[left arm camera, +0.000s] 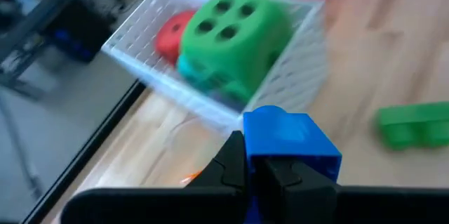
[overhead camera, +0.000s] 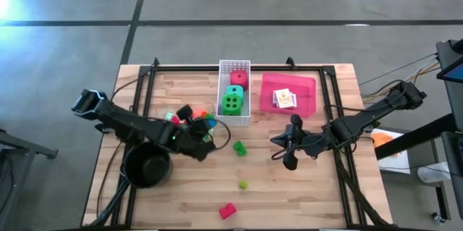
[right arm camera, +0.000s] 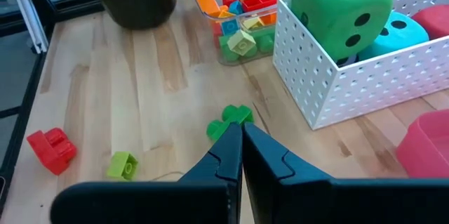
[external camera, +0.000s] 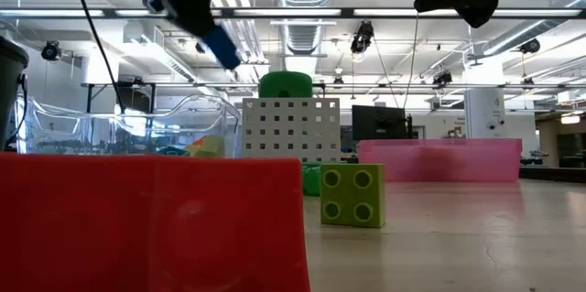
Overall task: Pick & Place Toys
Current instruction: Put the blue game piece into the transparent bin
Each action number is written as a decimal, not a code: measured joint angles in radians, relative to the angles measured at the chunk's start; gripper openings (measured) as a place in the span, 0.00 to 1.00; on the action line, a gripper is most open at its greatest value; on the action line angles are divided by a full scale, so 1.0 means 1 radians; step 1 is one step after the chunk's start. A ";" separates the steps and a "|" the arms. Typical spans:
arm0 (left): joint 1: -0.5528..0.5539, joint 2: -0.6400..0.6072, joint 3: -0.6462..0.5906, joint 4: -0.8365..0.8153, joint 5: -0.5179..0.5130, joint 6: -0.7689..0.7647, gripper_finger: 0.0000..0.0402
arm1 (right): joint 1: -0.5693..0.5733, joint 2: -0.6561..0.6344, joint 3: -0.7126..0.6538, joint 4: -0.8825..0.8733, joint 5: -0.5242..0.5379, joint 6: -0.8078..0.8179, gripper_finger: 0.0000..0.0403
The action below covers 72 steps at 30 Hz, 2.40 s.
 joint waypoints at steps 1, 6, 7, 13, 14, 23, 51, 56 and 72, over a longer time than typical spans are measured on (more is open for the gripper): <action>0.021 -0.006 -0.018 -0.001 0.005 0.002 0.02 | 0.000 0.000 0.000 0.000 0.000 0.000 0.02; 0.163 -0.026 -0.093 0.017 0.146 0.001 0.02 | 0.000 0.000 0.000 0.000 0.000 0.000 0.02; 0.196 -0.026 -0.110 0.030 0.197 0.001 0.02 | 0.000 0.000 0.000 0.000 0.000 0.000 0.02; 0.375 -0.025 -0.202 0.150 0.480 0.002 0.02 | 0.000 0.000 0.000 -0.001 0.000 0.000 0.02; 0.394 -0.025 -0.212 0.162 0.508 0.002 0.02 | 0.000 0.000 0.000 -0.001 0.000 0.000 0.02; 0.421 -0.025 -0.242 0.183 0.581 0.003 0.02 | 0.000 0.000 0.000 -0.001 0.000 0.000 0.02; 0.419 -0.025 -0.243 0.197 0.632 0.004 0.02 | 0.000 0.000 0.000 -0.001 0.000 0.000 0.02; 0.419 -0.025 -0.243 0.206 0.631 0.004 0.04 | 0.000 0.000 0.000 -0.001 0.000 0.000 0.02; 0.412 -0.025 -0.249 0.262 0.623 -0.021 0.42 | 0.000 0.000 0.000 -0.002 0.000 0.000 0.02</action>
